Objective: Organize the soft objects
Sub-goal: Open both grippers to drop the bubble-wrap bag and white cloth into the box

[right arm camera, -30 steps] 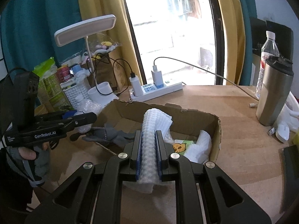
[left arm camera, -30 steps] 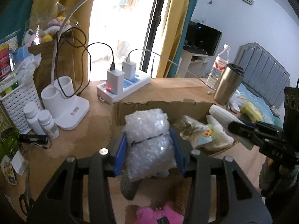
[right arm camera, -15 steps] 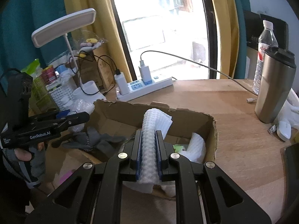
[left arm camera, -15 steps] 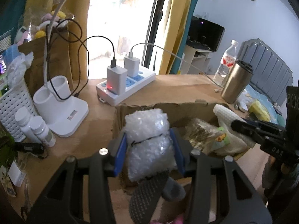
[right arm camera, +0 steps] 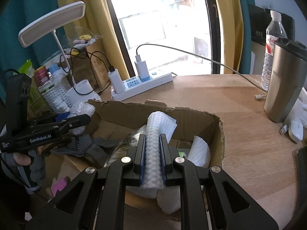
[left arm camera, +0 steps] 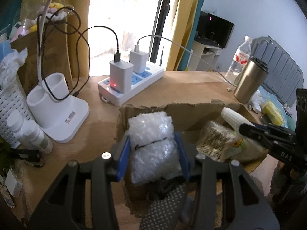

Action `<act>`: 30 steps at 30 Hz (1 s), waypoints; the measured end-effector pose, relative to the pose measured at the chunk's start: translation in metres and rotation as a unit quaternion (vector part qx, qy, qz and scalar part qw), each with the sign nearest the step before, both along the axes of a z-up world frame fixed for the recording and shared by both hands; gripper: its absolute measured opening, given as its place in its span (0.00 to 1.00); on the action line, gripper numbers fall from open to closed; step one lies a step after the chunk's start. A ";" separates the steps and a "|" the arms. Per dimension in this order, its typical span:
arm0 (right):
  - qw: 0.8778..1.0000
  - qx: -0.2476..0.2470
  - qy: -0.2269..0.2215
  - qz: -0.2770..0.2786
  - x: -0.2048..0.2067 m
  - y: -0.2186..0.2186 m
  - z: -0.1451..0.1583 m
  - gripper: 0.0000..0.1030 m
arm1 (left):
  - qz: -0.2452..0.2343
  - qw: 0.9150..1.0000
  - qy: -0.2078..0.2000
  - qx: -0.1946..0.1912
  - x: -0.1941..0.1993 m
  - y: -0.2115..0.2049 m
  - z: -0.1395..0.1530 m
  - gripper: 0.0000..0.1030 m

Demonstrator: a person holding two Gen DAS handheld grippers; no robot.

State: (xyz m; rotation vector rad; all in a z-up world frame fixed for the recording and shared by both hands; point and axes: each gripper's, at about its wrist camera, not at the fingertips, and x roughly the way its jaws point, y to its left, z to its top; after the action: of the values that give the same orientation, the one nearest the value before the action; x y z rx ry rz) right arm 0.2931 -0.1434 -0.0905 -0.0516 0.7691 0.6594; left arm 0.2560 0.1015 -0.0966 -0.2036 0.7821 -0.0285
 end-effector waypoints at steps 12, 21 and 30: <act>1.000 -0.012 0.022 -0.001 0.010 0.007 -0.014 0.14 | -0.008 1.000 0.014 0.013 0.012 -0.007 -0.007 0.46; 1.000 -0.015 0.024 0.000 0.011 0.008 -0.017 0.15 | -0.004 0.999 0.023 0.039 0.016 -0.012 -0.009 0.48; 0.999 -0.014 0.030 -0.002 0.010 0.010 -0.018 0.23 | -0.004 0.999 0.026 0.040 0.015 -0.014 -0.007 0.49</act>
State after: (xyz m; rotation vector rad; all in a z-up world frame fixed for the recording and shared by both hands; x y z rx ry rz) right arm 0.3030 -0.1334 -0.1086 -0.0562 0.8351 0.6488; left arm 0.2708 0.0878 -0.1040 -0.1258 0.8345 0.0016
